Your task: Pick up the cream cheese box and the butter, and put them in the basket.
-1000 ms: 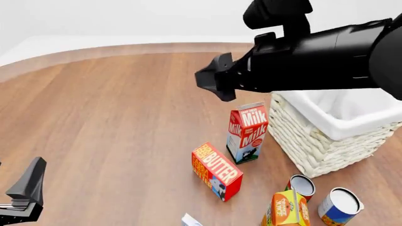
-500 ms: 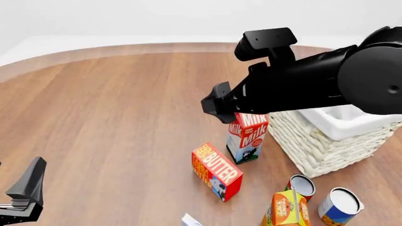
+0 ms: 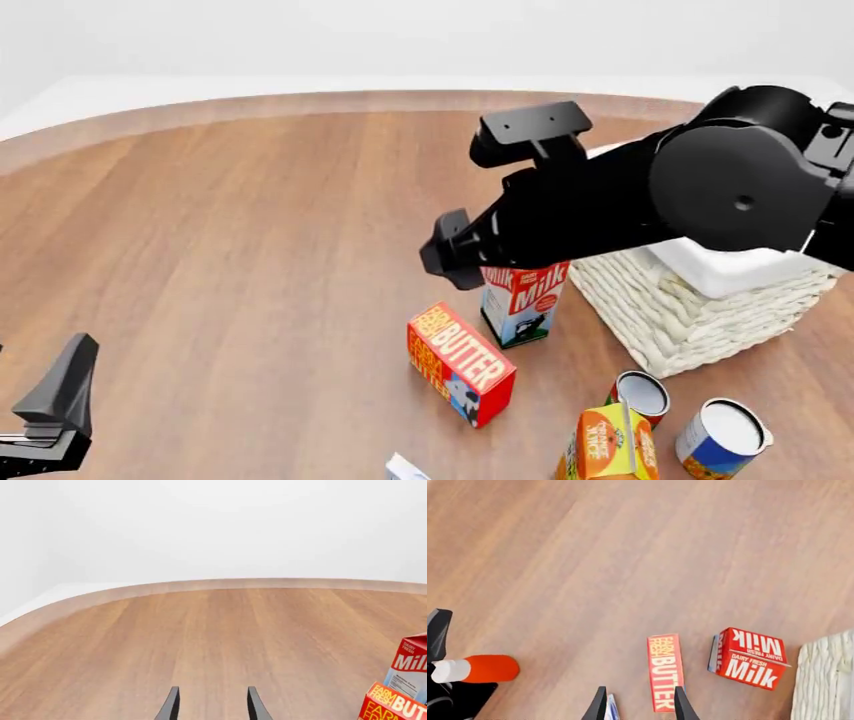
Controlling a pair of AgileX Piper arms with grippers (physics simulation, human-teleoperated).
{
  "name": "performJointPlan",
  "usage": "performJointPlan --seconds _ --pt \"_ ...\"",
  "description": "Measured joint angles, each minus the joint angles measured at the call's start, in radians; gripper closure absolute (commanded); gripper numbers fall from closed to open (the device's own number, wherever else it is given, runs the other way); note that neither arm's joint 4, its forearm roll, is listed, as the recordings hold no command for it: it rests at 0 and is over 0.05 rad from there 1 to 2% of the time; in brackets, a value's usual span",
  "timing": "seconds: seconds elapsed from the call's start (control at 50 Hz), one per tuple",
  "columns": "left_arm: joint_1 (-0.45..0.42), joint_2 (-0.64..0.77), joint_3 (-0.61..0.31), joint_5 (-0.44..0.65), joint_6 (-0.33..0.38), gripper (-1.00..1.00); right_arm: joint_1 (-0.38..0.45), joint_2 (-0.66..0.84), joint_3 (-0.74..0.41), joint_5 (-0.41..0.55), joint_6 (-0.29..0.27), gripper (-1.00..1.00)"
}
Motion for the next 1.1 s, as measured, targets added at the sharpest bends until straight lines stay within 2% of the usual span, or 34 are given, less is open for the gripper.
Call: performJointPlan --seconds 0.18,0.68,1.1 --pt "0.000 0.000 0.000 0.000 0.000 -1.00 -0.003 0.006 0.022 -0.001 0.000 -1.00" --pt "0.000 0.000 0.000 0.000 0.000 -1.00 -0.044 0.010 0.020 -0.005 -0.057 -1.00" --pt "0.000 0.000 0.000 0.000 0.000 -1.00 -0.044 0.015 0.111 -0.102 -0.032 -1.00"
